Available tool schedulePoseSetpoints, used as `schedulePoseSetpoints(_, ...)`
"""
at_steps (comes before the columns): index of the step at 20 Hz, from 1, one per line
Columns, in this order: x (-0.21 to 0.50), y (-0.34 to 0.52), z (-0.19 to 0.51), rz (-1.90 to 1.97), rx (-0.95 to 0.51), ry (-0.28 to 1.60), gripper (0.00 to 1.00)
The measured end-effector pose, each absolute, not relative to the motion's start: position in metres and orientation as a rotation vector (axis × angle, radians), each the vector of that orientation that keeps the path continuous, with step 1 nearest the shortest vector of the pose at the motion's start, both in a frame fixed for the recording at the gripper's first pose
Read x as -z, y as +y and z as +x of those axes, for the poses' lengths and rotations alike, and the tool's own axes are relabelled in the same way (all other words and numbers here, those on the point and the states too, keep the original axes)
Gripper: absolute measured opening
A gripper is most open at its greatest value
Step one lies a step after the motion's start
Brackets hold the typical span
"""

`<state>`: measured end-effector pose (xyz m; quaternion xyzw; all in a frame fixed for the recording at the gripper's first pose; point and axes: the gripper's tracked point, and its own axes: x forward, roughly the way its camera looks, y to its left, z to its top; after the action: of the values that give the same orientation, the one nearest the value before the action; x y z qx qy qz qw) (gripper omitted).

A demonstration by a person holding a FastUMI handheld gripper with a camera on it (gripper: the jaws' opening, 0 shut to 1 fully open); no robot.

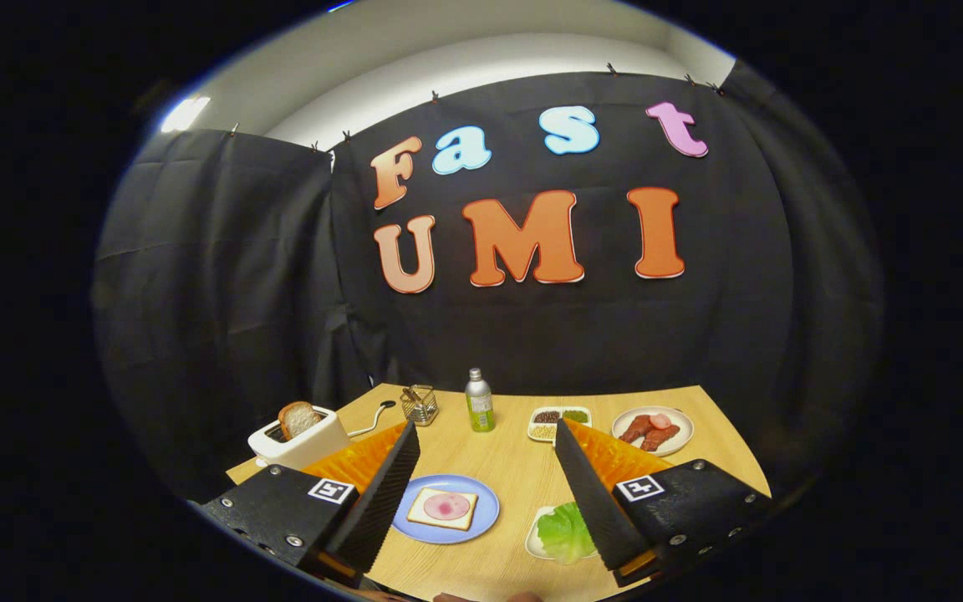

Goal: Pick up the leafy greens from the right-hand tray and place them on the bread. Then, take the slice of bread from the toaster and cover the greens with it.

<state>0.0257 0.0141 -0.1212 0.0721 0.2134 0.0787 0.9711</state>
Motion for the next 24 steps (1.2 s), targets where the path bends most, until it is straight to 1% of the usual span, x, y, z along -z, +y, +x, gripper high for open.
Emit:
schedulePoseSetpoints(5, 0.156, 0.001, 0.032, 0.125, -0.123, 0.538, 0.98)
schedulePoseSetpoints(11, 0.202, 0.003, 0.027, 0.158, -0.152, 0.692, 0.98)
schedulePoseSetpoints(24, 0.305, -0.028, 0.013, 0.174, -0.107, 1.023, 0.96)
